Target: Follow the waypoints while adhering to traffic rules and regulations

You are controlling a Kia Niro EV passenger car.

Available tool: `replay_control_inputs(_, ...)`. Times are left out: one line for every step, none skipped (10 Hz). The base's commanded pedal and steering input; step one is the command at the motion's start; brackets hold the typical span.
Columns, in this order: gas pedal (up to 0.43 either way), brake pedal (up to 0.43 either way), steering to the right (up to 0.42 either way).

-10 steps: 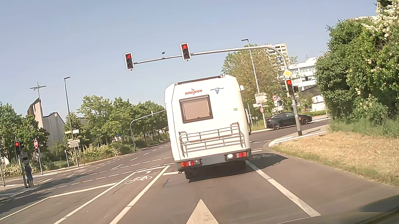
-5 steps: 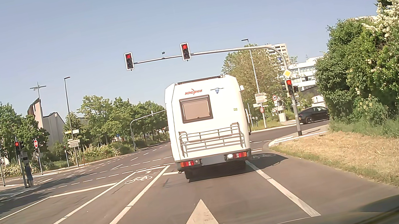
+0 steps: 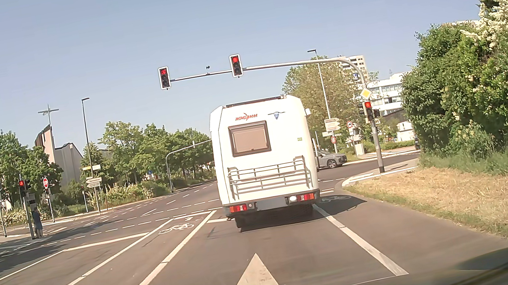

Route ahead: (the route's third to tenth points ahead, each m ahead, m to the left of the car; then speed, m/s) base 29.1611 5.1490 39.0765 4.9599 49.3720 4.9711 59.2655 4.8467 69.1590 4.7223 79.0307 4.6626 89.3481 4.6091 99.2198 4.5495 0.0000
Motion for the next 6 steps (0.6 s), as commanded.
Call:
replay_control_inputs(0.000,0.293,0.005)
replay_control_inputs(0.000,0.293,0.005)
replay_control_inputs(0.000,0.293,0.005)
replay_control_inputs(0.000,0.293,0.005)
replay_control_inputs(0.000,0.293,0.005)
replay_control_inputs(0.000,0.299,0.005)
